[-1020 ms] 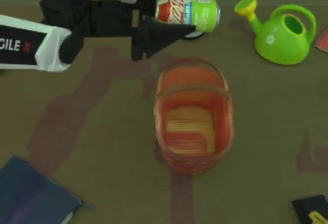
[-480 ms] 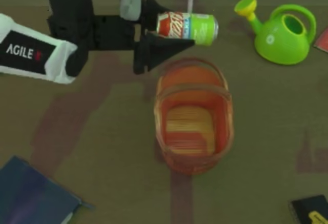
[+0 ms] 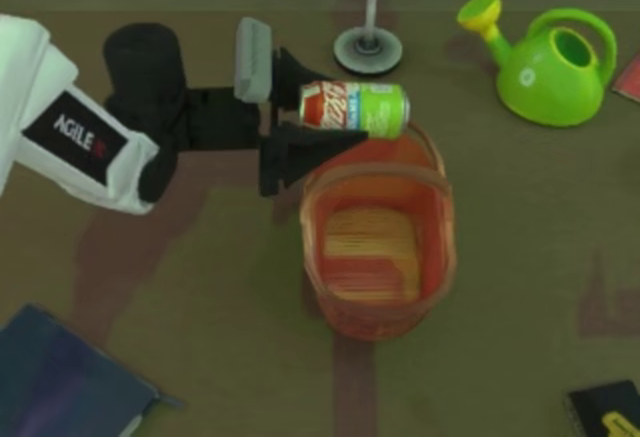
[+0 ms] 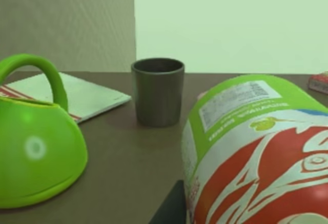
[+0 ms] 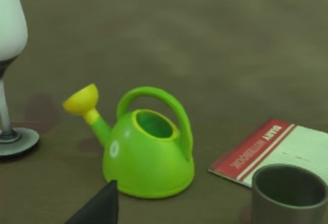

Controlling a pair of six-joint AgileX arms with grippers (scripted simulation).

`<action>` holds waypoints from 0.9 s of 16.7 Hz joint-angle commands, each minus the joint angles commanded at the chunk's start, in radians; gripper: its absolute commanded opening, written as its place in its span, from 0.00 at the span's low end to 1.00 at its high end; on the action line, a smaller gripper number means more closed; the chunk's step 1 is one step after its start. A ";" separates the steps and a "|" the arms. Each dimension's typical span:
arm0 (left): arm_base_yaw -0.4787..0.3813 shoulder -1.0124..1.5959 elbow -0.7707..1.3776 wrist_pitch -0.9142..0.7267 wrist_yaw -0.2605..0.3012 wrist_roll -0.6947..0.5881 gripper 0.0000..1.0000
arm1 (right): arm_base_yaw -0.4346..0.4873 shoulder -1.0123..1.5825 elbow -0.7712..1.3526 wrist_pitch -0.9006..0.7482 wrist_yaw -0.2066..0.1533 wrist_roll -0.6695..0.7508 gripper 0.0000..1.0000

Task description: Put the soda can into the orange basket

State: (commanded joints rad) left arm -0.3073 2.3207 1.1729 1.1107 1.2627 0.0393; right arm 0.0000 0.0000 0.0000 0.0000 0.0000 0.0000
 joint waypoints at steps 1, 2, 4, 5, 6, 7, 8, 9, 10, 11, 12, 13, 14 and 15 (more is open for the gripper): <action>0.000 0.000 0.000 0.000 0.000 0.000 0.00 | 0.000 0.000 0.000 0.000 0.000 0.000 1.00; 0.000 0.000 0.000 0.000 0.000 0.000 0.00 | 0.000 0.000 0.000 0.000 0.000 0.000 1.00; 0.000 0.000 0.000 0.000 0.000 0.000 0.15 | 0.000 0.000 0.000 0.000 0.000 0.000 1.00; 0.000 0.000 0.000 0.000 0.000 0.000 0.23 | 0.000 0.000 0.000 0.000 0.000 0.000 1.00; 0.000 0.000 0.000 0.000 0.000 0.000 0.30 | 0.000 0.000 0.000 0.000 0.000 0.000 1.00; 0.000 0.000 0.000 0.000 0.000 0.000 0.38 | 0.000 0.000 0.000 0.000 0.000 0.000 1.00; 0.000 0.000 0.000 0.000 0.000 0.000 0.45 | 0.000 0.000 0.000 0.000 0.000 0.000 1.00; 0.000 0.000 0.000 0.000 0.000 0.000 0.53 | 0.000 0.000 0.000 0.000 0.000 0.000 1.00; 0.000 0.000 0.000 0.000 0.000 0.000 0.60 | 0.000 0.000 0.000 0.000 0.000 0.000 1.00; 0.000 0.000 0.000 0.000 0.000 0.000 0.68 | 0.000 0.000 0.000 0.000 0.000 0.000 1.00; 0.000 0.000 0.000 0.000 0.000 0.000 0.75 | 0.000 0.000 0.000 0.000 0.000 0.000 1.00; 0.000 0.000 0.000 0.000 0.000 0.000 0.83 | 0.000 0.000 0.000 0.000 0.000 0.000 1.00; 0.000 0.000 0.000 0.000 0.000 0.000 0.90 | 0.000 0.000 0.000 0.000 0.000 0.000 1.00; 0.000 0.000 0.000 0.000 0.000 0.000 0.98 | 0.000 0.000 0.000 0.000 0.000 0.000 1.00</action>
State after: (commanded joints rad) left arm -0.3073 2.3207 1.1729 1.1107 1.2627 0.0393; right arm 0.0000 0.0000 0.0000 0.0000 0.0000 0.0000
